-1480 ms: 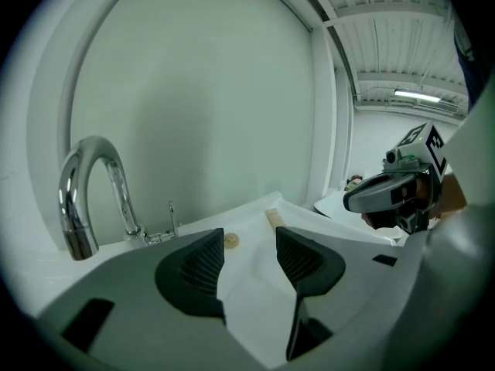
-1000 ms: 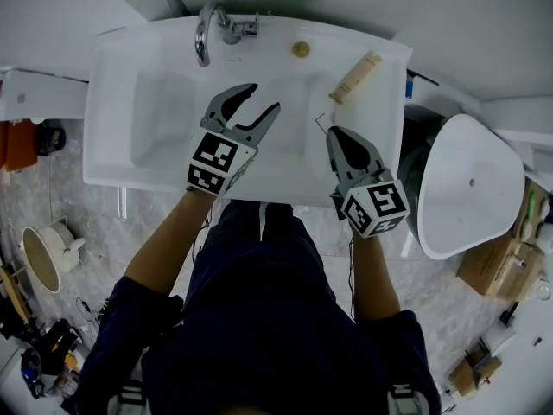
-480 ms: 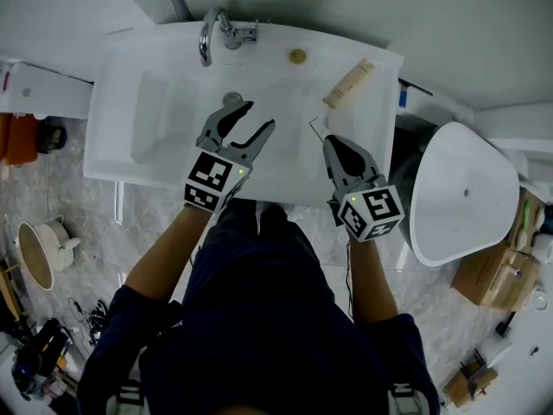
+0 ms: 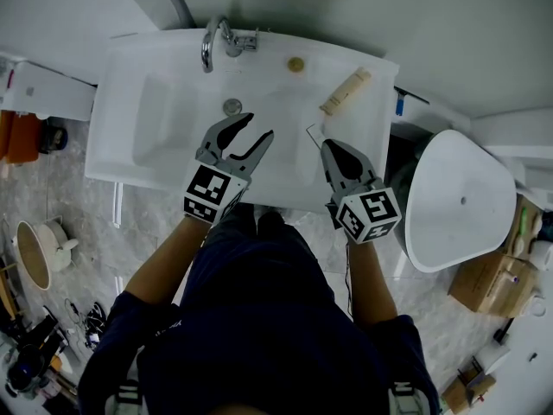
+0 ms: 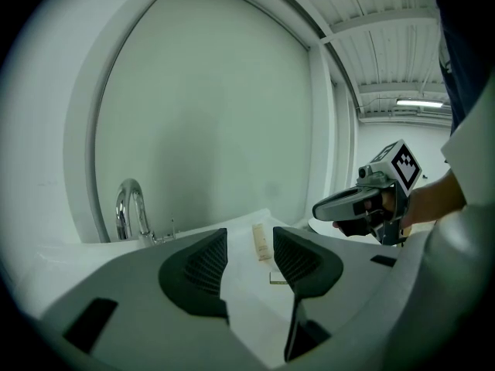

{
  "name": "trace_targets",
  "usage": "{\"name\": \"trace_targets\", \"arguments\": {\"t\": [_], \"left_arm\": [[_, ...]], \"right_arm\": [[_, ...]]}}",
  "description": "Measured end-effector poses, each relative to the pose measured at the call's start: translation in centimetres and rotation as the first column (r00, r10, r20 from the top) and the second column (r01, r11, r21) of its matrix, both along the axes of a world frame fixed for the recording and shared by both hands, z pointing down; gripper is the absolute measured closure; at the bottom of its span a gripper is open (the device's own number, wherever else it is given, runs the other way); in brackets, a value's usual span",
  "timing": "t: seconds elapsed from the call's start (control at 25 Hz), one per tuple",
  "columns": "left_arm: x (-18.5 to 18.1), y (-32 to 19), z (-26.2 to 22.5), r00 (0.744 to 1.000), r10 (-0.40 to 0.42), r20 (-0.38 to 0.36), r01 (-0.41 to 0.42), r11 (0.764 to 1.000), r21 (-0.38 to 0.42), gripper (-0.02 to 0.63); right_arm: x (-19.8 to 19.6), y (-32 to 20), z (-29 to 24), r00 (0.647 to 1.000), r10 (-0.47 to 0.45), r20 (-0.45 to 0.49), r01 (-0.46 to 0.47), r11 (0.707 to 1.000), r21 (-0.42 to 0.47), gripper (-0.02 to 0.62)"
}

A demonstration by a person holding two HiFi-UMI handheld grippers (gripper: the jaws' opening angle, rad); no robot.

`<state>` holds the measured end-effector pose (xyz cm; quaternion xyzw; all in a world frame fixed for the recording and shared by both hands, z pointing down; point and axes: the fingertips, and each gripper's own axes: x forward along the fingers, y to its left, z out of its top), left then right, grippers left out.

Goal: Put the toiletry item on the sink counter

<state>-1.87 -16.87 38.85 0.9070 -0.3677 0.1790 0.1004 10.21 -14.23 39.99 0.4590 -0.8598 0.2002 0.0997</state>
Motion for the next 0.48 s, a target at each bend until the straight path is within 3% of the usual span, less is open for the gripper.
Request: {"name": "trace_targets", "arguments": {"t": [0.48], "left_arm": [[0.3, 0.0, -1.3, 0.999, 0.036, -0.014, -0.036, 0.999, 0.034, 0.455]], "right_arm": [[0.6, -0.4, -0.7, 1.0, 0.028, 0.007, -0.028, 1.0, 0.005, 0.591]]}}
